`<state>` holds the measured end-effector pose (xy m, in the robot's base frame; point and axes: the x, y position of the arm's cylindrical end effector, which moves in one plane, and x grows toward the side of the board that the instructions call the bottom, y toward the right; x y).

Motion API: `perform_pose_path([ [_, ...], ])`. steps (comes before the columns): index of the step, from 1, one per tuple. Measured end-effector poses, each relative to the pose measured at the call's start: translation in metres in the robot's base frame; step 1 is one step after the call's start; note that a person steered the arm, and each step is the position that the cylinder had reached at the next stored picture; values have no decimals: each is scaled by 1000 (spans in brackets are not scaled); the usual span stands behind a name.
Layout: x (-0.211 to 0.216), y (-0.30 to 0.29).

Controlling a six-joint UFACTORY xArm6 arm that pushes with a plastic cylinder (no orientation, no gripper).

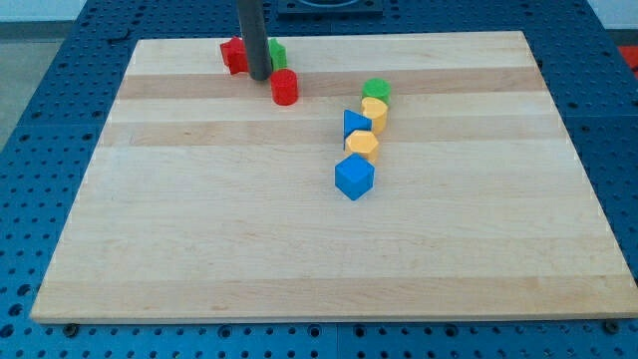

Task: Move red circle closer to green circle

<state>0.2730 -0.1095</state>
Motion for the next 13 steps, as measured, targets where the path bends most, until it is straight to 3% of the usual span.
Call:
perform_pose_path([
  [2,49,-29],
  [3,56,-11],
  [5,18,51],
  [9,-11,76],
  [11,-11,119],
  [13,-11,116],
])
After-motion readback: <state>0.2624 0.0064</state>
